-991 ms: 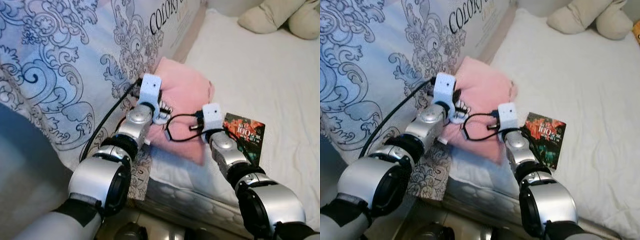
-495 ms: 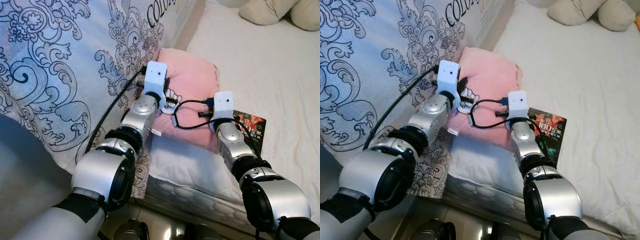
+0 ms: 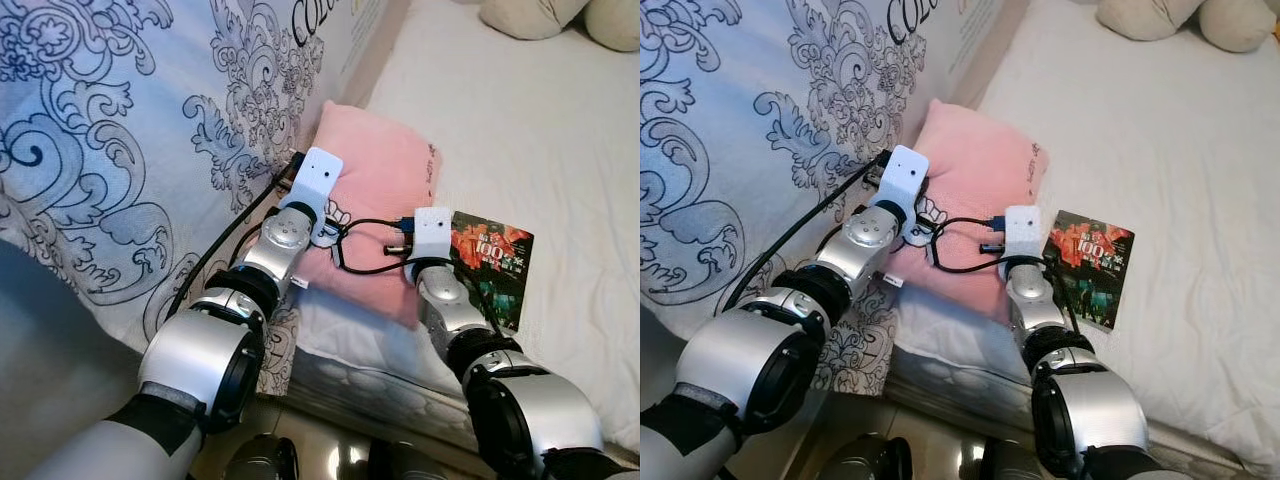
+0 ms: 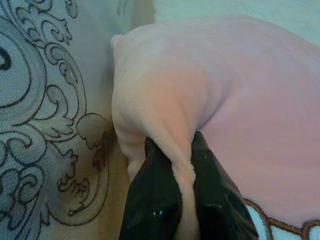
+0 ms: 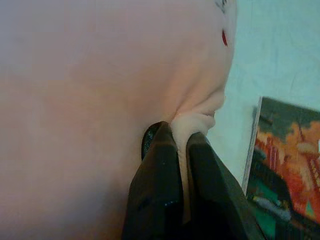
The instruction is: Clean up the room
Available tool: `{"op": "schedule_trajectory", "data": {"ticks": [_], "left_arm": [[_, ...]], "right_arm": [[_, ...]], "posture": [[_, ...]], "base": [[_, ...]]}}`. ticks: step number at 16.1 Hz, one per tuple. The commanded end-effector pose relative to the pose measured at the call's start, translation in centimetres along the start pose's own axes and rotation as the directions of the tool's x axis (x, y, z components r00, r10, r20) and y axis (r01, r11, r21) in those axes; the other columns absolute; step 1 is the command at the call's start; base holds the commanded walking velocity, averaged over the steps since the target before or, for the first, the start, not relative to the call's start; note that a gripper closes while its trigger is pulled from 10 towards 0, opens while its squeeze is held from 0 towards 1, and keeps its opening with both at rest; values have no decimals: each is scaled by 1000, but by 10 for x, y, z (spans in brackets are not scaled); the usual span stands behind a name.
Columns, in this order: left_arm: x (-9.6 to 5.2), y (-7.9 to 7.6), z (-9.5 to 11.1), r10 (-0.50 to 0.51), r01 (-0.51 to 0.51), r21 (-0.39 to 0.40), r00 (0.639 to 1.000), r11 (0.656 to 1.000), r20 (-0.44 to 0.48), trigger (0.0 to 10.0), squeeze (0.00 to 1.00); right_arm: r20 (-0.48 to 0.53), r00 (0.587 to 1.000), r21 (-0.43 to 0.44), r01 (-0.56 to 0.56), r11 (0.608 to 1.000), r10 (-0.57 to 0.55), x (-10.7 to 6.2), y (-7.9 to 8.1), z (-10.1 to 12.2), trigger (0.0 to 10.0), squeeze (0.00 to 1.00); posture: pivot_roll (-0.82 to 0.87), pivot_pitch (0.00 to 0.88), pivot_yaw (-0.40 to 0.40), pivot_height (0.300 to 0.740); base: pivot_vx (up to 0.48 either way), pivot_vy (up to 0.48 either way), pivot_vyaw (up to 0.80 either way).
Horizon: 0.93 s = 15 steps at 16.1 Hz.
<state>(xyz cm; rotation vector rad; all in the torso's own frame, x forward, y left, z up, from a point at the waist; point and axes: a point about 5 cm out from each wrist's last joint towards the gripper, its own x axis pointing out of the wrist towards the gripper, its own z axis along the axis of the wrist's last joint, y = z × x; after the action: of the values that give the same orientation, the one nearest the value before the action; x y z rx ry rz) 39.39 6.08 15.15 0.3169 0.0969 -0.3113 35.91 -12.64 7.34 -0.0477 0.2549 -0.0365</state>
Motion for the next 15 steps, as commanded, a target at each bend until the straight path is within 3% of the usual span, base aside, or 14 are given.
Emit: {"op": "schedule_trajectory", "data": {"ticks": [1,5,6,7,8,9,10,11,13,14,15], "left_arm": [[3,5,15,16,-17,28,998,999,57,10000,0],[3,3,20,4,-9,63,997,998,75,10000,0],[3,2,19,-12,5,90,997,996,79,10000,255],[3,2,19,-25,15,117,996,993,84,10000,839],[3,2,21,-33,16,171,995,985,96,10000,1000],[3,3,26,-56,16,290,990,957,129,10000,1000],[2,2,33,-82,-2,432,981,902,176,10000,1000],[2,5,43,-94,-40,524,969,851,228,10000,1000],[1,10,54,-106,-85,582,952,809,286,10000,1000],[1,12,55,-93,-92,566,952,819,290,10000,1000],[2,18,51,-68,-61,459,963,886,259,10000,1000]], "right_arm": [[-85,996,12,-1,1000,2,-6,2,-20,0,0],[-103,995,-2,-16,1000,16,-6,5,-22,0,0],[-107,994,-17,-22,1000,20,-6,5,-23,10000,631],[-104,994,-21,-27,999,25,-7,6,-23,10000,1000],[-99,995,-20,-35,999,33,-7,8,-23,10000,1000],[-91,995,-20,-44,999,42,-8,10,-23,10000,1000],[-84,995,-27,-49,998,47,-8,12,-23,10000,1000],[-81,995,-29,-53,998,51,-9,13,-24,10000,1000],[-84,995,-23,-58,998,56,-11,14,-29,10000,1000],[-85,995,-20,-59,998,57,-12,14,-29,10000,1000],[-80,995,-12,-66,998,64,-12,15,-30,10000,1000]], "posture": [[53,170,28,740],[53,156,26,740],[51,145,23,740],[51,137,20,740],[50,134,18,740],[49,127,15,740],[45,121,15,740],[43,118,12,740],[41,114,10,740],[43,110,7,740],[49,104,5,740]], "base": [[0,0,0],[0,0,0],[0,0,0],[0,0,0],[0,0,0],[0,0,0],[0,0,0],[0,0,0],[0,0,0],[0,0,0],[0,0,0]]}}
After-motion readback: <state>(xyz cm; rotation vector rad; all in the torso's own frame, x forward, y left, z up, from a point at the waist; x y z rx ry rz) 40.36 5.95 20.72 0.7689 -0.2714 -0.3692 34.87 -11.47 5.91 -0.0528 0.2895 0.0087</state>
